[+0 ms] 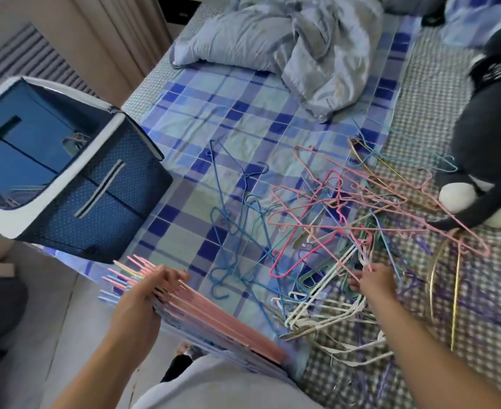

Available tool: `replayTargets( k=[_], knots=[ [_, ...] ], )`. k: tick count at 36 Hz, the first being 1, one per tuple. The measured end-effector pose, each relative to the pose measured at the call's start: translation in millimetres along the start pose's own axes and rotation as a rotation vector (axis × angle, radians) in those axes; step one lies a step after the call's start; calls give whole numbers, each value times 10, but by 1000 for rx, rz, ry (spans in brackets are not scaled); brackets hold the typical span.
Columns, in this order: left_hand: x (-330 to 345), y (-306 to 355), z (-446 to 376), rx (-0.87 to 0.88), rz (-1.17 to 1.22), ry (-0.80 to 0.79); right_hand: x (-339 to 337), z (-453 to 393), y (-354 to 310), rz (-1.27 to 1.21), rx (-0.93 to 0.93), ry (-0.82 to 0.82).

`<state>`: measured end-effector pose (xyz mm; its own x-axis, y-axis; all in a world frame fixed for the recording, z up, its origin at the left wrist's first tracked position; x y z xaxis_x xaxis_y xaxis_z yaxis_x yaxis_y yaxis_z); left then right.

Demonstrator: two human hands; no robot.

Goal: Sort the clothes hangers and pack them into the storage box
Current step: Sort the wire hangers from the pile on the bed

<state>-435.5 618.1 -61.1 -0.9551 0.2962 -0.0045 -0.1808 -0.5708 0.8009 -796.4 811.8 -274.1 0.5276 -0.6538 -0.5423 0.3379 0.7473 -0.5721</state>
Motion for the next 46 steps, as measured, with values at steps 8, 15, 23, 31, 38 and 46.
replayTargets(
  k=[8,15,23,31,38,46],
  knots=[
    [147,23,-3,8,91,-83,-103,1028,418,-170,10,82],
    [207,17,-11,12,80,-209,-385,1553,620,-63,-118,198],
    [380,86,-75,-69,-6,-235,-885,1945,393,-264,-342,191],
    [697,246,-70,-87,-8,-398,-1154,2370,-327,-313,-636,89],
    [671,373,-98,29,-63,-487,-1362,2559,-1194,-1,-1081,364],
    [725,642,-11,151,-126,-496,-1706,2561,-2116,2,-1247,93]
  ],
)
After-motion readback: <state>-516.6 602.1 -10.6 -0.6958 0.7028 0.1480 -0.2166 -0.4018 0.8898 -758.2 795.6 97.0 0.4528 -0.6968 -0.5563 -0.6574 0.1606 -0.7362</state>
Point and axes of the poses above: each hand's wrist, its own z-axis away from the middle knuckle, its own x-axis out of the palm, y = z × x, the point moved 1 cm from there along -z, towards the middle knuckle, and after that the axes turned 5 degrees about -x, right-handed, at the moved point
